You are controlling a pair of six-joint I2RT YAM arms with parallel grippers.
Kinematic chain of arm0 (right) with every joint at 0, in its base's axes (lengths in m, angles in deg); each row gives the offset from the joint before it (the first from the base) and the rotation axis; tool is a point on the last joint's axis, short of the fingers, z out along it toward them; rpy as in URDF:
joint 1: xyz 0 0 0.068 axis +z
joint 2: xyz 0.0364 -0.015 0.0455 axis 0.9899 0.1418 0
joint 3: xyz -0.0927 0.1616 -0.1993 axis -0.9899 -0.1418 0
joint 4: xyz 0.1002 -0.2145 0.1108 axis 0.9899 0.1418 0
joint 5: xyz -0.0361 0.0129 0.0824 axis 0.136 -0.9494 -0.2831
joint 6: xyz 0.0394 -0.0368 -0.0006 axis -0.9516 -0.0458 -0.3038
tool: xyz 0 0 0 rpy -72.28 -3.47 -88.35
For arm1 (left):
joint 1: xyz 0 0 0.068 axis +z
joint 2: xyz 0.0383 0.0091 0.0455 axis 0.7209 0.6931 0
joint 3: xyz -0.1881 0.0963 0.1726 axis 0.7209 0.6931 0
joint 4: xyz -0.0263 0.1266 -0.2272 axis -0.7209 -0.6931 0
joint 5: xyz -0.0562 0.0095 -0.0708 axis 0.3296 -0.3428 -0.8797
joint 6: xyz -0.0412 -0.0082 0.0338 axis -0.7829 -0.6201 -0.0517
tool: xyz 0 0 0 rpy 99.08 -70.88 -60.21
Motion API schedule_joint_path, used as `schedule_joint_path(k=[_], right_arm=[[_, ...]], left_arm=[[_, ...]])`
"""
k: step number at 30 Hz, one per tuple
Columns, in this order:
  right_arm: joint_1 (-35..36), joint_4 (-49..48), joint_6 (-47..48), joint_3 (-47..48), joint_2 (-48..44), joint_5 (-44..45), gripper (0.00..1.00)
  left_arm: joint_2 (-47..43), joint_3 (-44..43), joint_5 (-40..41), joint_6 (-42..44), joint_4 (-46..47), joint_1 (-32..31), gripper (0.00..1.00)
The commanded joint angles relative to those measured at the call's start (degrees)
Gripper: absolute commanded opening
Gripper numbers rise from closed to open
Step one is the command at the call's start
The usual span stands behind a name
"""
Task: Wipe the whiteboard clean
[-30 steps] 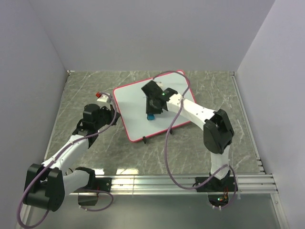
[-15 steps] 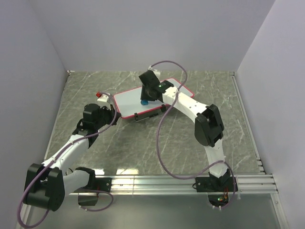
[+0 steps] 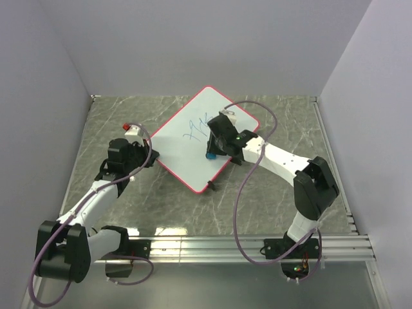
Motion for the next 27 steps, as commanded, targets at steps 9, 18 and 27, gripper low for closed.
schedule_joint_path(k=[9,18,27], right_arm=[[0.27,9.21,-1.14,-9.92,-0.96,-1.27,0.0],[0.36,9.13,-1.32,-12.65,-1.4,-1.79,0.0],[0.36,9.83,-0.44,-13.44,-2.01,-1.09,0.0]], left_arm=[[-0.75,-5.53,-8.32,-5.59,-1.28,6.09,0.0],[2.58,-16.61,-18.69,-6.46,-4.12,8.91,0.5],[15.49,-18.28,-39.27,-14.9,9.69,12.33,0.58]])
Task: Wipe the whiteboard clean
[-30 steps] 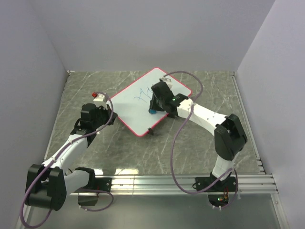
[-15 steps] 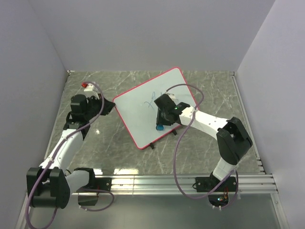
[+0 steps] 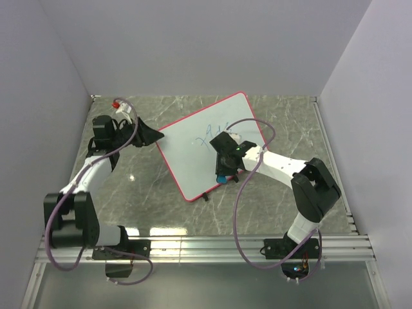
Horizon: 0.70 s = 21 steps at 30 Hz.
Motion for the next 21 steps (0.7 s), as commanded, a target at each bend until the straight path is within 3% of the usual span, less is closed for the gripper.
schedule_joint_path(k=[1,6,10,12,15,21], right_arm=[[-0.36,1.63,0.7,-1.81,0.68,1.75,0.0],[-0.36,1.98,0.96,-1.73,0.59,2.28,0.0],[-0.36,2.07,1.49,-1.29,0.59,2.54,0.0],[-0.36,1.98,1.57,-0.67,1.12,2.46,0.0],[-0.36,1.81,1.84,0.56,1.91,2.37,0.0],[-1.15,-1.26,4.74,5.82,2.44,0.0,0.0]], left_arm=[[4.79,-3.77,-10.88,-3.64,6.65,0.7,0.56],[12.53,-7.99,-18.09,-9.09,13.33,0.53,0.44],[13.77,-8.35,-20.73,-10.24,14.92,-0.69,0.26],[13.85,-8.69,-21.61,-6.75,12.91,-2.19,0.19],[13.15,-9.49,-20.3,0.1,4.57,-4.02,0.0],[10.69,-7.38,-17.23,5.65,-1.34,-4.39,0.0]])
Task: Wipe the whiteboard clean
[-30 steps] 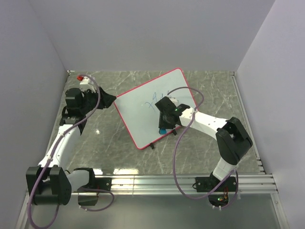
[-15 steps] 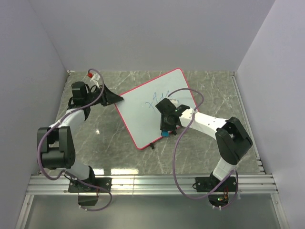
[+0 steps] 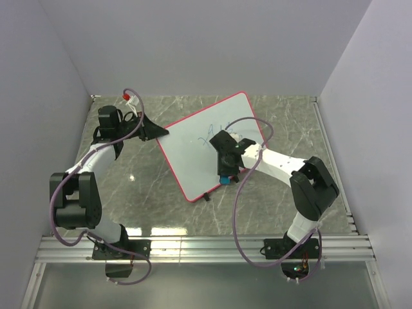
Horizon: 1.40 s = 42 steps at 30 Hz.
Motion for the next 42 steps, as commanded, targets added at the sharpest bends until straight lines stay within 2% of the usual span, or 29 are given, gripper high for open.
schedule_joint_path(k=[1,6,13,18,21,24,27,33,38,42], right_arm=[[-1.09,-5.64,2.16,5.26,2.11,-1.64,0.0],[-2.75,-4.41,2.78,17.12,6.06,-2.35,0.0],[-2.85,1.74,4.8,41.0,17.65,-1.56,0.0],[-2.85,4.11,4.54,48.51,21.27,-2.53,0.0],[-3.02,3.33,4.62,45.71,19.96,-1.92,0.0],[-2.93,0.96,4.27,37.81,16.36,-1.74,0.0],[-2.67,-2.2,4.09,25.62,10.66,-2.18,0.0],[0.32,-6.52,4.8,11.1,3.53,-1.3,0.0],[0.49,-8.19,3.39,7.03,1.67,-1.82,0.0],[0.67,-6.7,3.66,14.73,4.99,-2.35,0.0]], left_arm=[[-2.86,1.19,-0.81,8.83,-5.95,-2.95,0.0],[-4.53,1.81,2.36,12.96,-10.26,-4.09,0.0],[-5.32,1.63,3.68,14.73,-13.08,-5.24,0.0],[-7.08,2.68,4.38,14.73,-13.16,-5.32,0.0],[-7.79,2.86,4.82,14.9,-13.51,-5.32,0.0],[-8.05,2.69,5.08,15.08,-13.87,-5.32,0.0],[-7.96,2.16,5.61,15.43,-13.95,-5.32,0.0],[-8.23,2.16,6.14,15.43,-13.95,-5.32,0.0],[-8.58,2.42,6.23,15.26,-13.95,-5.41,0.0],[-9.19,2.86,6.58,15.43,-13.95,-5.5,0.0]])
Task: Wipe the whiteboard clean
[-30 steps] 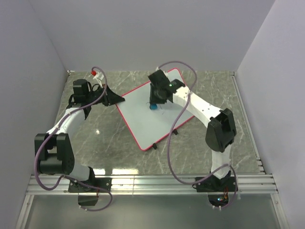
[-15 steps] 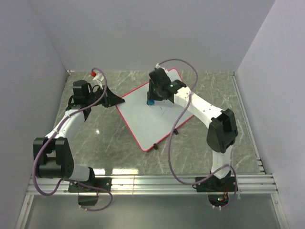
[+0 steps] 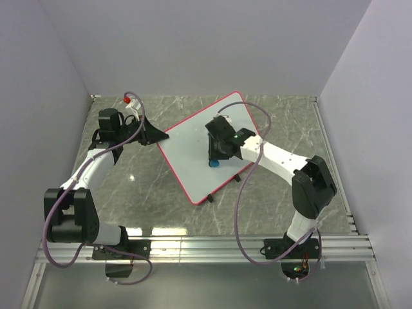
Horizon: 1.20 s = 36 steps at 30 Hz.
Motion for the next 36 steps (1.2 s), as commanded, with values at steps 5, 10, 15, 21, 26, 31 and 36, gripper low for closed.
schedule_joint_path(k=[5,10,15,21,26,31,36], right_arm=[[2.16,1.67,0.86,20.0,10.18,-1.41,0.0],[3.31,5.1,1.39,31.19,15.64,-3.17,0.0],[4.01,6.33,1.4,31.92,16.71,-2.56,0.0],[2.08,1.33,0.78,14.0,9.24,-0.37,0.0],[-0.73,-0.08,-0.8,1.18,4.94,1.66,0.0],[-2.67,-1.66,-0.98,-6.23,3.35,1.57,0.0],[-2.93,-2.28,-1.68,-10.02,2.99,1.66,0.0]], left_arm=[[-1.9,2.12,-0.63,8.83,-2.04,-3.49,0.0],[-1.98,1.6,-0.37,9.27,-2.04,-3.66,0.0],[-2.6,1.86,0.07,9.36,-3.54,-3.66,0.0],[-3.57,2.56,0.78,9.27,-3.27,-3.66,0.0],[-3.92,2.65,0.69,9.01,-3.19,-3.66,0.0],[-4.36,3.17,0.86,9.01,-3.1,-3.66,0.0],[-5.32,3.7,1.22,8.83,-2.66,-3.66,0.0]])
